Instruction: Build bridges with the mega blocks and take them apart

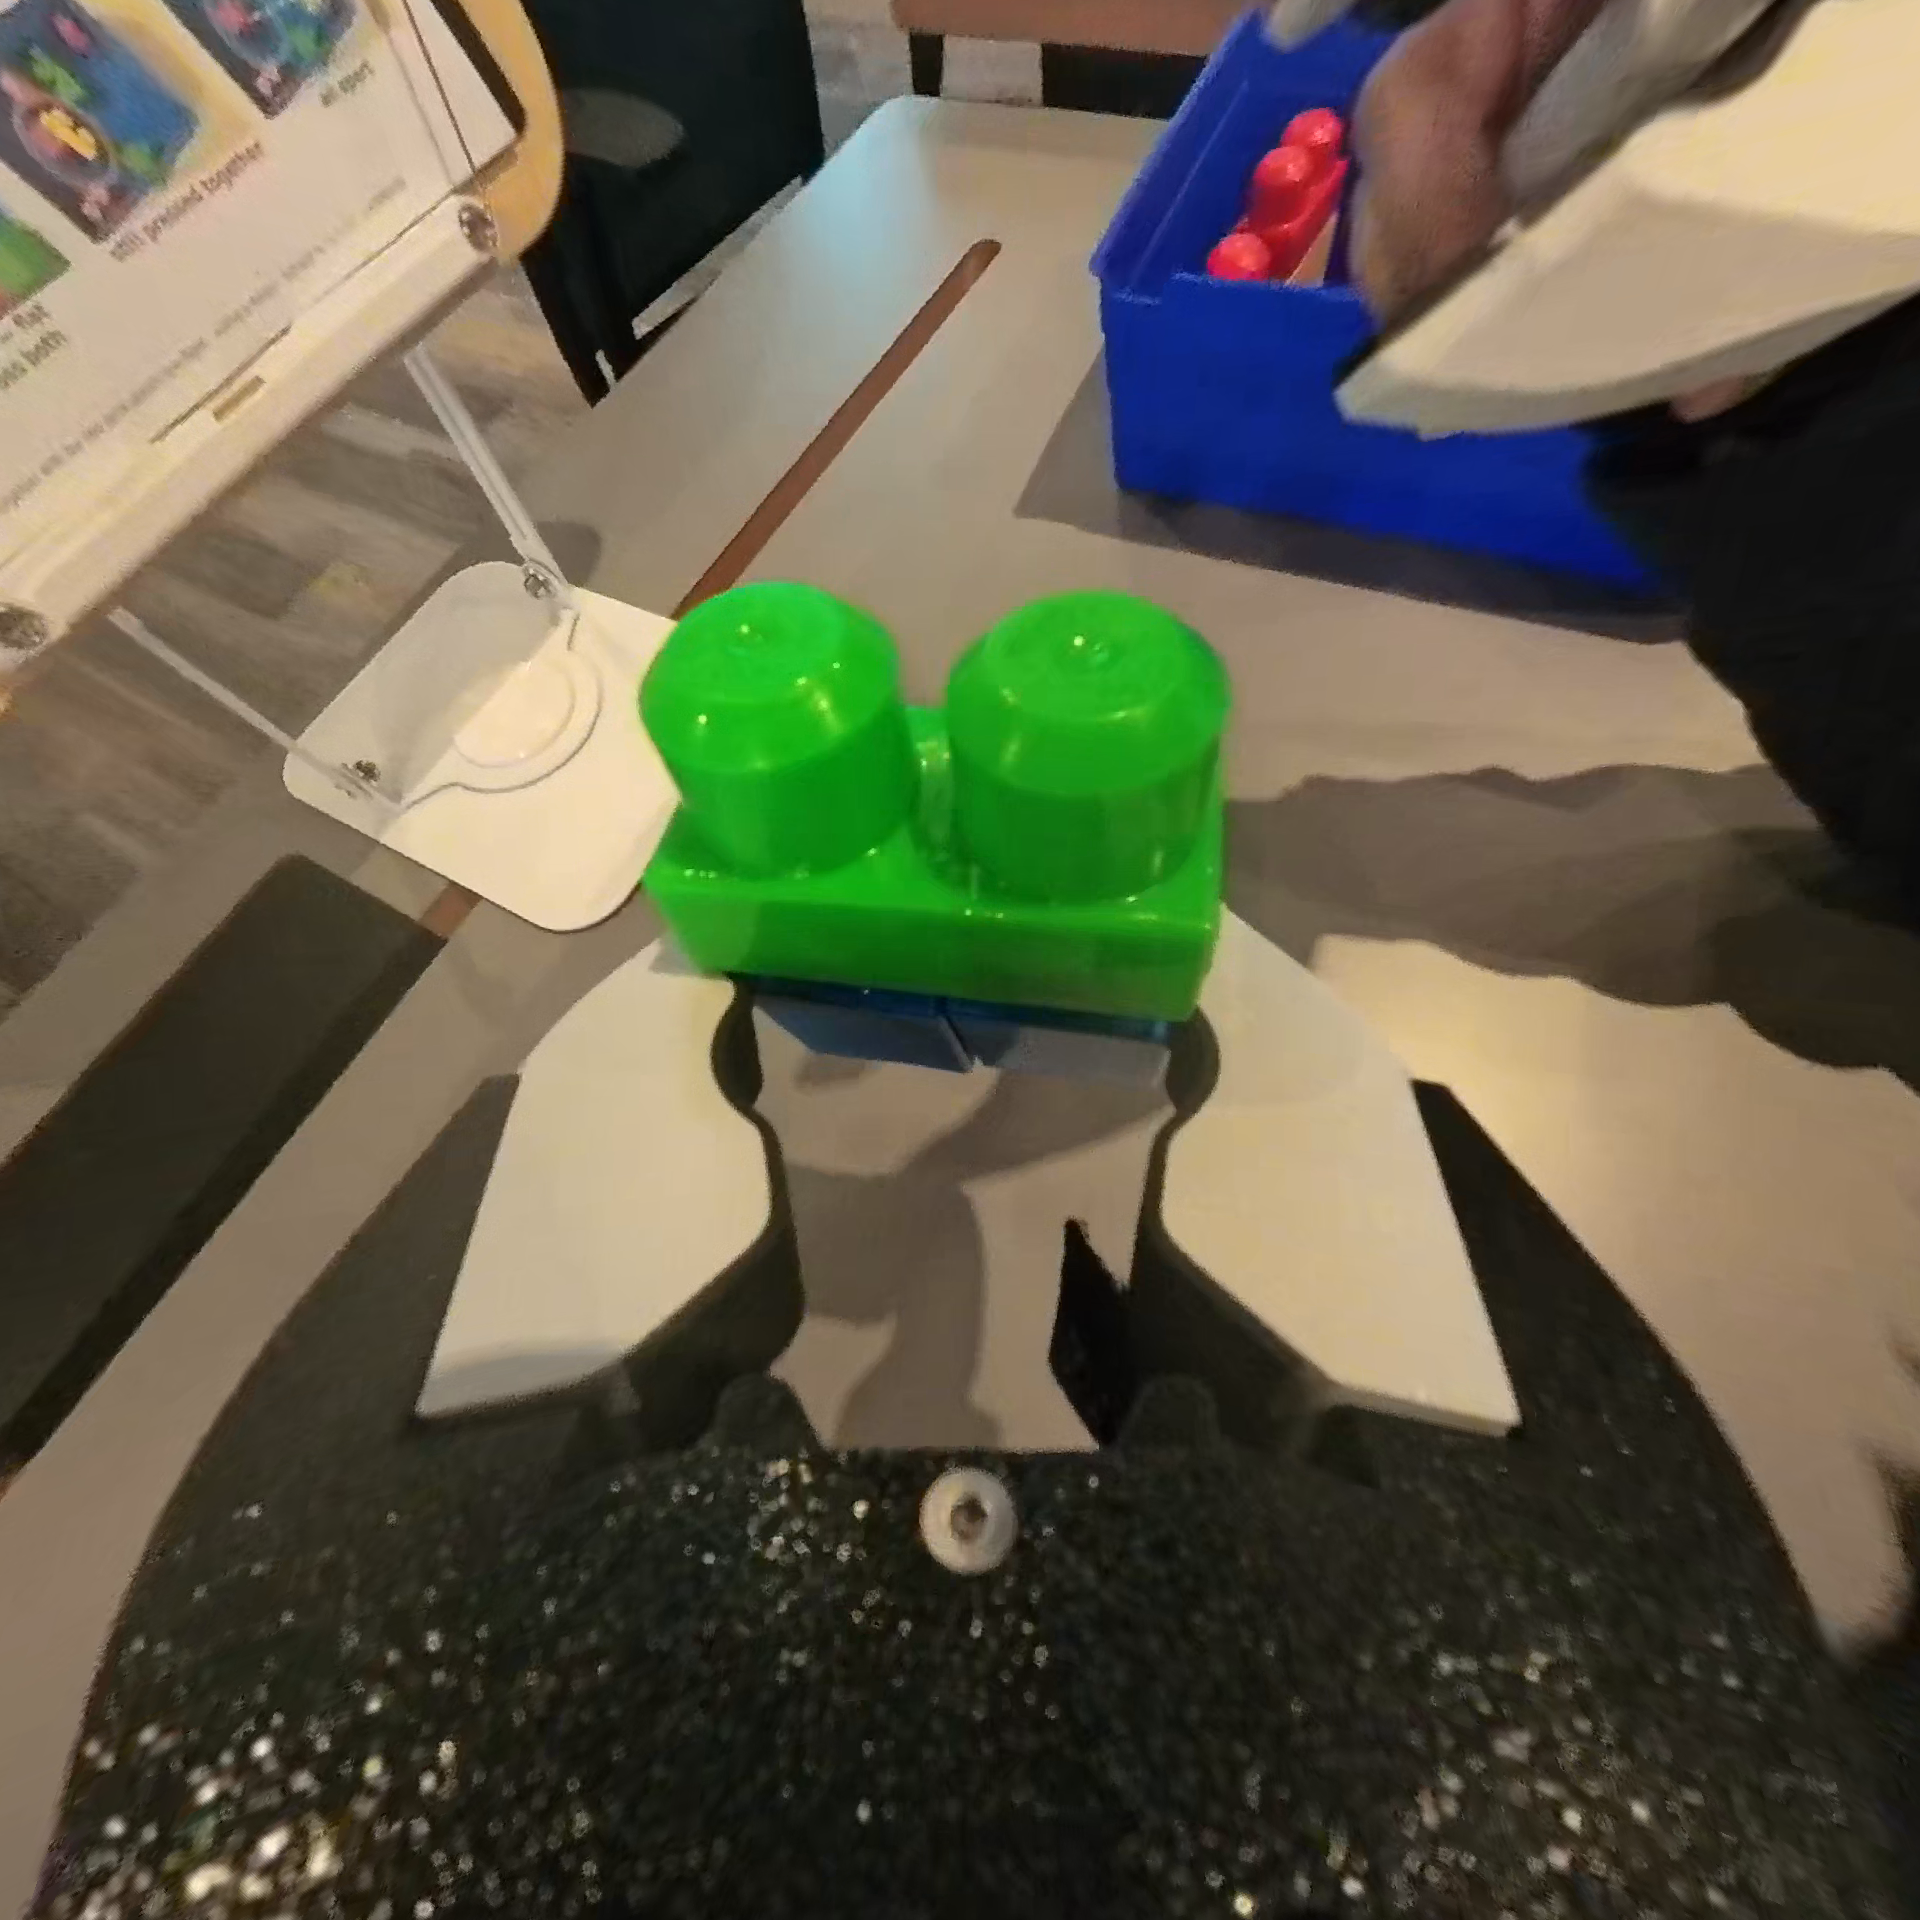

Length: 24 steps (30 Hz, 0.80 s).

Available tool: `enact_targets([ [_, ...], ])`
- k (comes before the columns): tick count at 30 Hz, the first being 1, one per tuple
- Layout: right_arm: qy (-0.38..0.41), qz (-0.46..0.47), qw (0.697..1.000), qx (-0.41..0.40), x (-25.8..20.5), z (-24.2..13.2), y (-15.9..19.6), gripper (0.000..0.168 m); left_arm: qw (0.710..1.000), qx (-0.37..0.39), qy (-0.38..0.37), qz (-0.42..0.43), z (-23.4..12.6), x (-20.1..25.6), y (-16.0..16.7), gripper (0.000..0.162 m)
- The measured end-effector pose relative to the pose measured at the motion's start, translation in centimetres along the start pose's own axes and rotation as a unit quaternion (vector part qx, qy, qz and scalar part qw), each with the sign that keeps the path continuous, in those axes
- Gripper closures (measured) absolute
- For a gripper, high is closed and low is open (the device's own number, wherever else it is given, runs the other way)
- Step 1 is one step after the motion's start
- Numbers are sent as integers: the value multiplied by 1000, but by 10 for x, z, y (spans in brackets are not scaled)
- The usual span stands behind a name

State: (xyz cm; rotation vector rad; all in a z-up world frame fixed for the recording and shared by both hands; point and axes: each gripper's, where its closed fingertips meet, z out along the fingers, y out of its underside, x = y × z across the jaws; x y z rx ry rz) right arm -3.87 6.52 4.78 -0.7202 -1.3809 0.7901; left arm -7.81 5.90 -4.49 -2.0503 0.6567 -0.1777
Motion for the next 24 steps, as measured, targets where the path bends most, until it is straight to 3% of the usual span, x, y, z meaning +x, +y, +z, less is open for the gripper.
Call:
enact_targets([
  [12, -46, -80, 995, 36, -24, 2, 0, 101, 993, 15, 115, -36, -18, 13, 7, 85],
  [24, -63, -285, 956, 18, -75, 15, -24, 85, 957, 83, 274, -44, -60, 51, 1, 85],
])
